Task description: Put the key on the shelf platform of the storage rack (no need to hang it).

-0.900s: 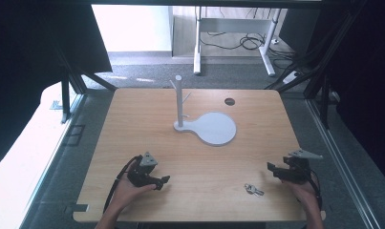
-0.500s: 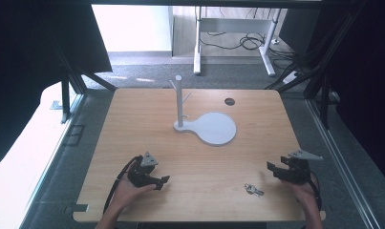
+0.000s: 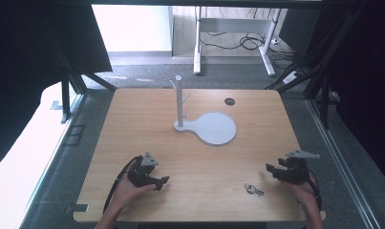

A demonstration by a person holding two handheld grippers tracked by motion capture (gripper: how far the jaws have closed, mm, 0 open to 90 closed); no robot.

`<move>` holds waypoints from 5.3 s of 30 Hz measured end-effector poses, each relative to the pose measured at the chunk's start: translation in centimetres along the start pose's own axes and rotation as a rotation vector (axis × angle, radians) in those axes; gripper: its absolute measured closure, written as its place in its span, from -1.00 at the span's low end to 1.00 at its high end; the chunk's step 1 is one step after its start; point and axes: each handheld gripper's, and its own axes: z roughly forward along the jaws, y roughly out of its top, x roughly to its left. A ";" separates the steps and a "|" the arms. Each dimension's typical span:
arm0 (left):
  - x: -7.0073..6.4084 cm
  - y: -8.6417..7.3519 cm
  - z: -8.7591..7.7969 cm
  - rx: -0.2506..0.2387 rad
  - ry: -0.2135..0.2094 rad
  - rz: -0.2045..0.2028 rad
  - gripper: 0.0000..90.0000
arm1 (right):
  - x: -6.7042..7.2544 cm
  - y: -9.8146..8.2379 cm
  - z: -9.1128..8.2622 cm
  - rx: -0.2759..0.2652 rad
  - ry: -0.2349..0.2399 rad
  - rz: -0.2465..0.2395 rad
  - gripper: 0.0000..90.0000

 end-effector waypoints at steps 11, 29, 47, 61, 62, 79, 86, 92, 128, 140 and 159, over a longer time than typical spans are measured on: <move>0.2 0.0 -0.4 -0.014 0.008 -0.016 -0.49 | 0.1 0.5 -0.9 0.012 0.014 0.020 -0.06; 0.5 0.1 -1.2 -0.054 0.007 -0.034 -0.49 | 2.5 4.4 -3.7 0.162 0.044 -0.069 -0.03; 0.6 0.1 -1.7 -0.077 0.011 -0.022 -0.47 | 5.8 6.5 -2.5 0.285 0.104 -0.209 0.01; 0.7 0.0 -1.5 -0.062 0.003 -0.025 -0.48 | 7.8 6.6 -0.9 0.367 0.143 -0.275 0.08; 0.6 0.0 -1.5 -0.061 0.005 -0.031 -0.48 | 7.9 6.6 -0.8 0.372 0.144 -0.279 0.09; 0.8 -0.1 -1.8 -0.068 0.007 -0.038 -0.48 | 10.0 5.8 0.3 0.452 0.205 -0.338 0.29; 0.9 -0.2 -1.8 -0.070 0.009 -0.039 -0.48 | 10.5 5.2 1.1 0.503 0.211 -0.367 0.41; 0.9 -0.2 -1.7 -0.063 0.015 -0.037 -0.48 | 10.5 4.8 1.5 0.533 0.206 -0.374 0.50; 1.1 -0.4 -1.3 -0.037 0.032 -0.037 -0.49 | 10.0 4.8 1.4 0.614 0.213 -0.434 0.99; 1.1 -0.4 -1.4 -0.039 0.032 -0.037 -0.49 | 9.5 5.9 -0.3 0.572 0.190 -0.424 0.99; 1.2 -0.4 -1.4 -0.039 0.032 -0.039 -0.49 | 8.9 7.7 -2.3 0.510 0.170 -0.417 0.99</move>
